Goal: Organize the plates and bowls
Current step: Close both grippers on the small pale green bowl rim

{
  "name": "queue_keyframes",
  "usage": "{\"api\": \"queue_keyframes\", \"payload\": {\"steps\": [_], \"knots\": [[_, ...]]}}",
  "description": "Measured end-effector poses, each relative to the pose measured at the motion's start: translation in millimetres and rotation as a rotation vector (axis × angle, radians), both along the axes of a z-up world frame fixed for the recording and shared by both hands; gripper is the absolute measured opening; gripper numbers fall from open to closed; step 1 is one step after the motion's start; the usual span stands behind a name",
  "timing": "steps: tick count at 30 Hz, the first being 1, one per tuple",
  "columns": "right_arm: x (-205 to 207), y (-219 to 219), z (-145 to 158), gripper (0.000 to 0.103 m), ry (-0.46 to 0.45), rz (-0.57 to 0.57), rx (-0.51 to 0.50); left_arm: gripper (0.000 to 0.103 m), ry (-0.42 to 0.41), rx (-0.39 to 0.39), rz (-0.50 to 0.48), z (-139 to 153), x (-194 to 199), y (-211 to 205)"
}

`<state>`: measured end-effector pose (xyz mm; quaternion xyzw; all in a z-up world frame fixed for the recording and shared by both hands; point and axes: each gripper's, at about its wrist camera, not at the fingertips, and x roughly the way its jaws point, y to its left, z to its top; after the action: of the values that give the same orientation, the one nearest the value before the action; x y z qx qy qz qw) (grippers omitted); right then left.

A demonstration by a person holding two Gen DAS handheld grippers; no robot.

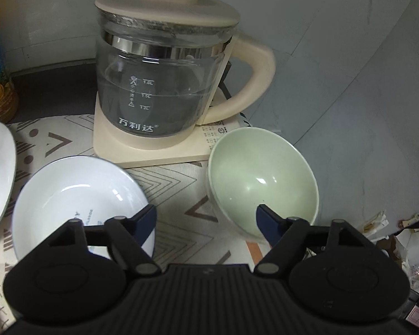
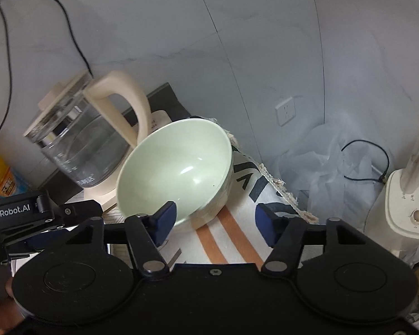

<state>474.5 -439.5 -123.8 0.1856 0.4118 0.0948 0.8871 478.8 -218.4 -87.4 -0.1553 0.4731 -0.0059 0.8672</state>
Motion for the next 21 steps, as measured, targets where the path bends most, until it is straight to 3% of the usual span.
{"api": "queue_keyframes", "payload": {"steps": [6,10,13,15,18,21], "knots": [[22.0,4.8,-14.4,0.045,0.050,0.001,0.006,0.058,0.025,0.015,0.030,-13.8,17.9,-3.0],[35.1,11.2,-20.5,0.044,0.073,0.002,0.002,0.052,0.049,0.019,0.026,-25.5,30.2,-5.5],[44.4,15.9,-25.4,0.040,0.091,0.010,0.004,0.043,0.071,-0.001,0.024,-34.5,37.3,-8.0],[48.1,19.0,-29.0,0.035,0.107,0.013,0.003,0.027,0.091,-0.019,0.015,-40.9,42.3,-11.2],[52.3,21.8,-35.8,0.034,0.142,0.012,0.013,0.016,0.115,-0.034,-0.016,-48.1,46.4,-19.4],[54.5,23.2,-37.2,0.031,0.151,0.024,0.003,0.015,0.113,-0.009,-0.027,-46.5,45.5,-25.2]]}}
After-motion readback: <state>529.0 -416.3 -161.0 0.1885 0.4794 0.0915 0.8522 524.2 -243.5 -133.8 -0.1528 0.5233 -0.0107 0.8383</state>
